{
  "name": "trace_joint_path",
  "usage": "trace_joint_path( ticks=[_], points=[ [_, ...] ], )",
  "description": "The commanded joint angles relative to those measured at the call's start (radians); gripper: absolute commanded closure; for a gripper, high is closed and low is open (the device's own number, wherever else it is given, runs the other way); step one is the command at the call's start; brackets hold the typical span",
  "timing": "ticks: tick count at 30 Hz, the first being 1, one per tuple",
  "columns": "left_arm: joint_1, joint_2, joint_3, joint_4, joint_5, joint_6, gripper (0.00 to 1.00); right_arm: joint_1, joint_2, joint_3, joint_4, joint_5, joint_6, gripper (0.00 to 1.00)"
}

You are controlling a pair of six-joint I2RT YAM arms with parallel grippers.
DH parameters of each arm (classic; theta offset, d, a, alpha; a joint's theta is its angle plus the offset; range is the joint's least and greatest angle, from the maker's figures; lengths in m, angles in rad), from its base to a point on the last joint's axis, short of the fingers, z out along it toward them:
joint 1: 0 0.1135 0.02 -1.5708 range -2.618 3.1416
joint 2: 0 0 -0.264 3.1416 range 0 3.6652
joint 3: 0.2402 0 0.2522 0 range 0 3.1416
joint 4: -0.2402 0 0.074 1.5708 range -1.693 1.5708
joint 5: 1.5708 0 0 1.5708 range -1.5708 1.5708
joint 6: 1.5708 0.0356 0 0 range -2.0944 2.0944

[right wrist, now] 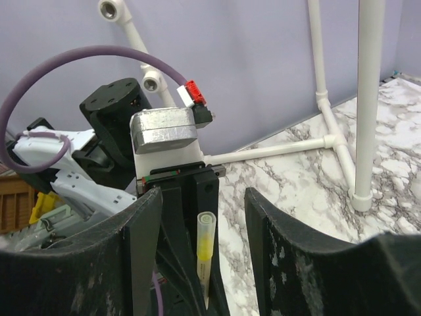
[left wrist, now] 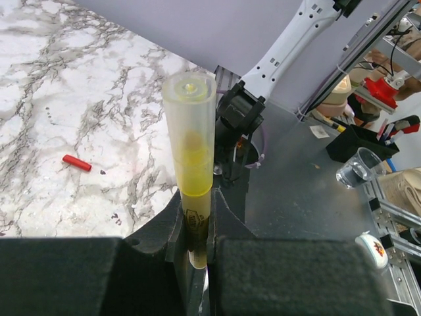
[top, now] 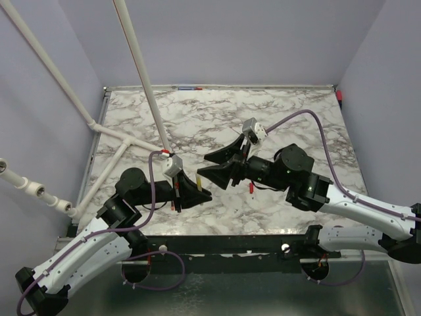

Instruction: Insert the pens into the pen caps

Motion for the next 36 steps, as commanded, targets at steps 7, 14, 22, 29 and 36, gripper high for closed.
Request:
trace_joint_path(
  ticks=[7, 14, 22, 29, 36],
  points=[
    [0.001, 0.006, 0.012, -0.015, -0.033, 0.027, 1.0, 0.006, 0.109, 0.111, -0.128, 0.011, -0.02, 0.49],
    [0.002, 0.007, 0.014, -0.015, -0.038, 0.029, 1.0, 0.006, 0.144, 0.127, -0.146, -0.011, -0.014, 0.56],
    [0.001, 0.013, 0.018, -0.044, -0.05, 0.035, 1.0, 0.007, 0.165, 0.126, -0.151, -0.033, -0.006, 0.64],
    [0.001, 0.015, 0.021, -0.054, -0.061, 0.04, 1.0, 0.01, 0.17, 0.121, -0.159, -0.042, -0.007, 0.91],
    [0.002, 0.01, 0.022, -0.058, -0.071, 0.043, 1.0, 0.018, 0.17, 0.087, -0.177, -0.05, 0.004, 1.0]
  ],
)
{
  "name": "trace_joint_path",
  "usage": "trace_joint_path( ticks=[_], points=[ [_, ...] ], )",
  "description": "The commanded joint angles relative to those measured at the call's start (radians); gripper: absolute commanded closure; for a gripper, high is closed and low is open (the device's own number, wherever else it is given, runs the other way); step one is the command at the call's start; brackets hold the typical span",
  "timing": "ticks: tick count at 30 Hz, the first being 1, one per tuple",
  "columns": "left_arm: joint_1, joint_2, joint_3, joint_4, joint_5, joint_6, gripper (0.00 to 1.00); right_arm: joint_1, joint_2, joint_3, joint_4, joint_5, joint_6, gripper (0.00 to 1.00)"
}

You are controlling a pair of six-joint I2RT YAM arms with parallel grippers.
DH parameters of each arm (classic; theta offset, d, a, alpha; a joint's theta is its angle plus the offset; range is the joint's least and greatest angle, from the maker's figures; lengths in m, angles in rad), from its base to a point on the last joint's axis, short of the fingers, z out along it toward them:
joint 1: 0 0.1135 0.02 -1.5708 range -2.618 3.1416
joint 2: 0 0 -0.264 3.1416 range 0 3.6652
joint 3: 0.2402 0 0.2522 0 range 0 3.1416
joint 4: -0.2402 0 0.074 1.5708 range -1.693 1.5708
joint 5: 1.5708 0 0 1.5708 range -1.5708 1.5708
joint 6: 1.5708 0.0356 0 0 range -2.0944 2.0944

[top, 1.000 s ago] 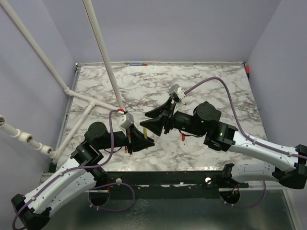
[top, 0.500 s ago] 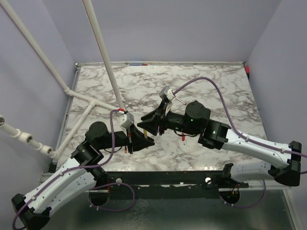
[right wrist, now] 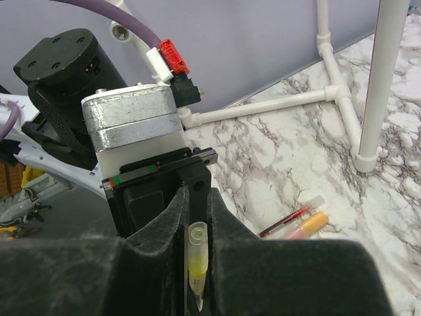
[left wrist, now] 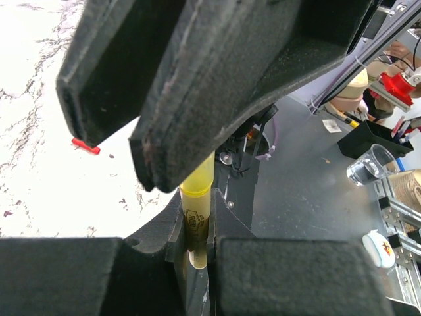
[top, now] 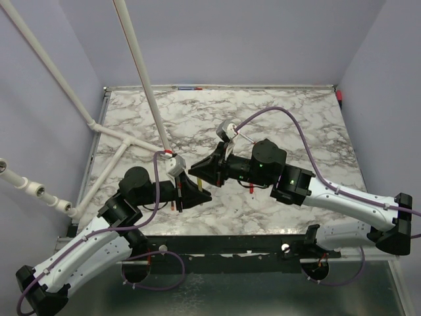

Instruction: Insert the pens into the pen caps

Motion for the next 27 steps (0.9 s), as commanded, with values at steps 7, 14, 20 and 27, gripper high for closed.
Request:
trace_joint_path(
  ticks=[7, 14, 20, 27],
  points=[
    [0.0, -0.031, 0.023, -0.002, -0.049, 0.02, 1.0, 0.024, -0.005, -0.053, -0.061, -0.001, 0.026, 1.0],
    [0.001, -0.06, 0.023, -0.002, -0.077, 0.024, 1.0, 0.035, -0.017, -0.078, -0.079, -0.006, 0.049, 1.0],
    [0.001, -0.07, 0.023, -0.004, -0.089, 0.028, 1.0, 0.048, 0.0, -0.088, -0.105, -0.04, 0.062, 1.0],
    [0.0, -0.09, 0.024, -0.004, -0.107, 0.036, 1.0, 0.059, 0.005, -0.113, -0.142, -0.096, 0.081, 1.0]
  ],
)
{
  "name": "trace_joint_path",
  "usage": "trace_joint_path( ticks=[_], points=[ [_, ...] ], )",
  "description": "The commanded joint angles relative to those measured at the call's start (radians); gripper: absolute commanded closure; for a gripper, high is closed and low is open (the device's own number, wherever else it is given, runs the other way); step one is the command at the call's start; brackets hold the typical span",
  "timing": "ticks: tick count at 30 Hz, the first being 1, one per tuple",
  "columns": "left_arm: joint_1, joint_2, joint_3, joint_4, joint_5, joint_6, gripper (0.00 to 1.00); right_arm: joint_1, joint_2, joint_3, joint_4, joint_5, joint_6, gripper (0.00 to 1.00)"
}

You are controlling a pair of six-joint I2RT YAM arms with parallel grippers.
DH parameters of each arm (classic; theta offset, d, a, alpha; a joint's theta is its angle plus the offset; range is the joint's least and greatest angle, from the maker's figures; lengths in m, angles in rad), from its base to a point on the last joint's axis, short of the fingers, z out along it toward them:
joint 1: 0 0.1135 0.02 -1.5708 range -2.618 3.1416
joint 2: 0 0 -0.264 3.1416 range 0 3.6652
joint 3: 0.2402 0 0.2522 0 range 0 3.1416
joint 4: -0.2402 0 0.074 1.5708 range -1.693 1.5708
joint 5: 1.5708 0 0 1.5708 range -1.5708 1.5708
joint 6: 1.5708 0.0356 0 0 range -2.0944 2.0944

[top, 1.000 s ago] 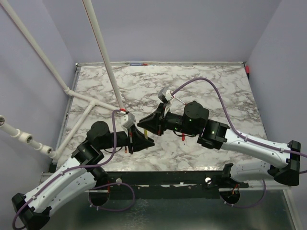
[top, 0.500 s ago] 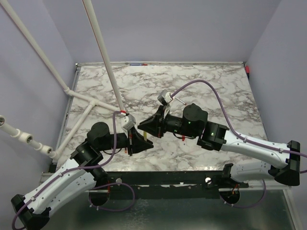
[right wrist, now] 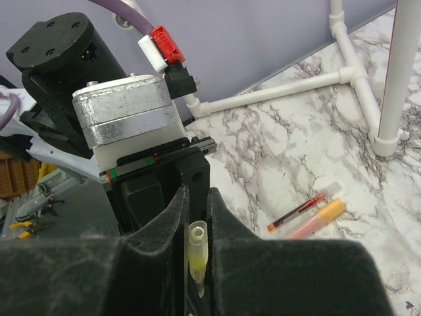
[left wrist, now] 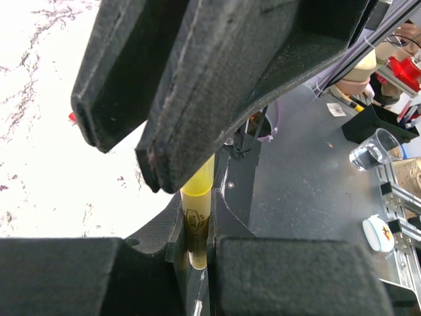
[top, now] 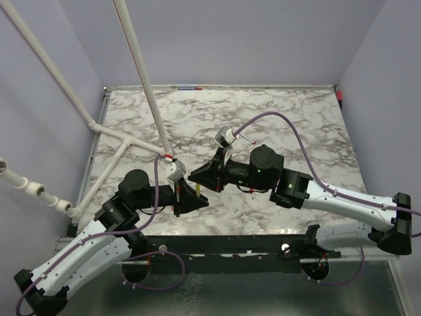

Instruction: Insert the pens into the pen caps

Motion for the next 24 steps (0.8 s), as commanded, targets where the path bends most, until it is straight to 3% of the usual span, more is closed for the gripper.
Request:
trace_joint_path(
  ticks=[1, 24],
  points=[
    [0.008, -0.034, 0.025, 0.103, -0.102, 0.015, 1.0, 0.037, 0.015, -0.058, -0.171, -0.108, 0.027, 1.0],
    [0.008, 0.072, 0.182, 0.108, -0.113, 0.064, 1.0, 0.104, -0.001, -0.202, -0.224, -0.155, 0.118, 1.0]
  ],
)
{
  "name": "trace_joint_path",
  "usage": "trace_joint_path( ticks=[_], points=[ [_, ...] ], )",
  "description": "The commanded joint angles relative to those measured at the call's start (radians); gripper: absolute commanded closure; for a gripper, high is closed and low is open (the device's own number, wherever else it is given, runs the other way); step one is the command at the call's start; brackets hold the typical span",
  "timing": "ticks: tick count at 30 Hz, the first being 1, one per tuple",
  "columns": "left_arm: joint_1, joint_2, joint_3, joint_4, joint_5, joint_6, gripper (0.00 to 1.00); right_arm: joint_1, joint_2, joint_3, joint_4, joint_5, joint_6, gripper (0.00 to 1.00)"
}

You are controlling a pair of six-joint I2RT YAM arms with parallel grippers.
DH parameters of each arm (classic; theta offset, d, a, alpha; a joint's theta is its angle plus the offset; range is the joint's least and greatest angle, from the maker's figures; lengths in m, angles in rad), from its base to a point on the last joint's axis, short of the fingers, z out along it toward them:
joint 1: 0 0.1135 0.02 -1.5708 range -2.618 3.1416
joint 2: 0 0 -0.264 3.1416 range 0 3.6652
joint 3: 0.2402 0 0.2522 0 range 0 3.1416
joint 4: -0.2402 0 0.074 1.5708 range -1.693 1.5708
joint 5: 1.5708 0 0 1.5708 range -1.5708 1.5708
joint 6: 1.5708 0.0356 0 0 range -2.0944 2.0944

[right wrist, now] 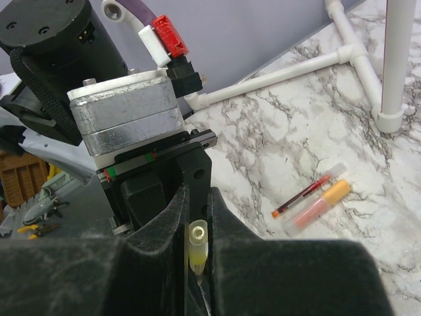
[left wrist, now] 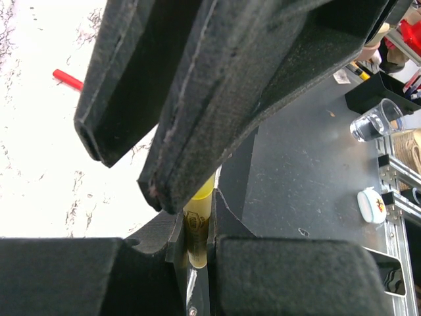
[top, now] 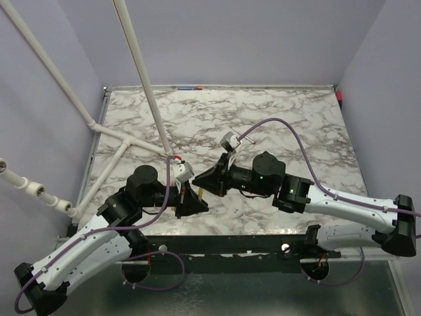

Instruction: Insert the pens into the pen caps

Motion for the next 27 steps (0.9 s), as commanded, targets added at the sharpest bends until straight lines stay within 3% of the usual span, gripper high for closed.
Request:
trace_joint_path(
  ticks=[1, 27],
  points=[
    [0.026, 0.013, 0.153, 0.245, -0.134, 0.015, 1.0, 0.094, 0.033, -0.104, -0.249, -0.177, 0.058, 1.0],
    [0.026, 0.103, 0.352, 0.243, -0.151, 0.047, 1.0, 0.157, 0.012, -0.202, -0.222, -0.15, 0.118, 1.0]
  ],
)
